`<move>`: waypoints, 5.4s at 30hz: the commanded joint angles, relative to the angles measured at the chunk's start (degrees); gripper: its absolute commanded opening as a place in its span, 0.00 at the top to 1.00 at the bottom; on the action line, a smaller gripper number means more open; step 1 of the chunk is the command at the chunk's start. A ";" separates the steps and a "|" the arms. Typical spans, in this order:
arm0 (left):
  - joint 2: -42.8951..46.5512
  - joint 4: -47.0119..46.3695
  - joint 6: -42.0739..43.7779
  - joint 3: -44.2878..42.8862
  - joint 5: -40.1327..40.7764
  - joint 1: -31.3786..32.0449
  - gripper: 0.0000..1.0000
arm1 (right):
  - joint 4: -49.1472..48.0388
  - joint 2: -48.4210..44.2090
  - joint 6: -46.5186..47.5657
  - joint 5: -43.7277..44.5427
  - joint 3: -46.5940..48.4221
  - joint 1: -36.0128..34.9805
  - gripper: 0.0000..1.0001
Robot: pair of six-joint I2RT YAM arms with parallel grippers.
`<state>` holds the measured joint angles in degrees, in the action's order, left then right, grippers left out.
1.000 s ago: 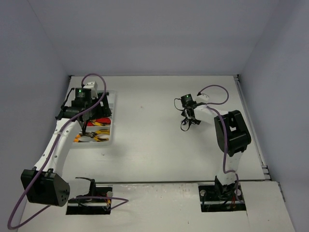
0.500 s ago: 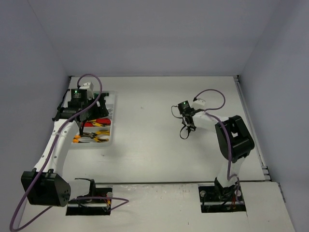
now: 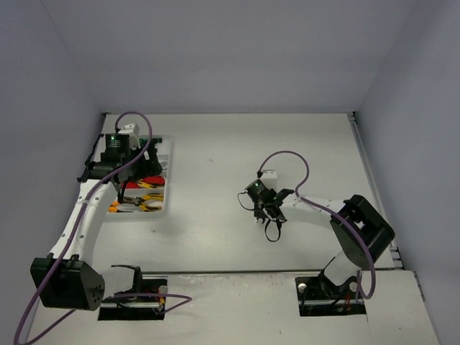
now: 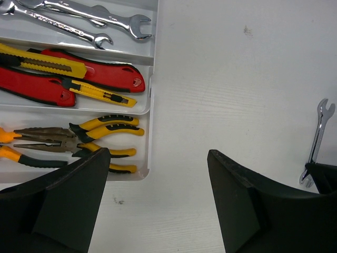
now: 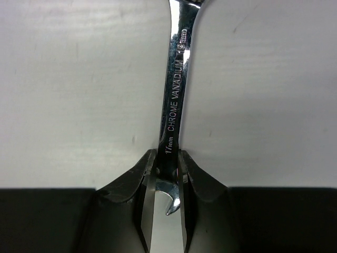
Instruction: Sort the tools into containers
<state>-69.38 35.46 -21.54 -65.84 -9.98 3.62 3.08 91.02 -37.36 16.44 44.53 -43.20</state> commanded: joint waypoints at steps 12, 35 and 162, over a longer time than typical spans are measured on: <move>0.87 -3.29 -0.61 -0.52 -1.85 -0.37 0.28 | 9.12 -7.96 1.42 -4.19 -0.74 -4.41 0.70; 0.75 -3.29 -0.70 -0.34 -2.76 -0.37 0.28 | 9.14 5.00 5.36 -11.83 5.14 1.46 0.74; -33.84 -51.27 -24.28 -8.77 -25.66 -24.04 1.00 | -1.27 -34.77 23.33 -14.74 -0.20 -2.52 0.46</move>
<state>-102.21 -10.59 -48.26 -70.34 -33.01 -19.13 2.81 58.69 -14.94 2.65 43.91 -46.11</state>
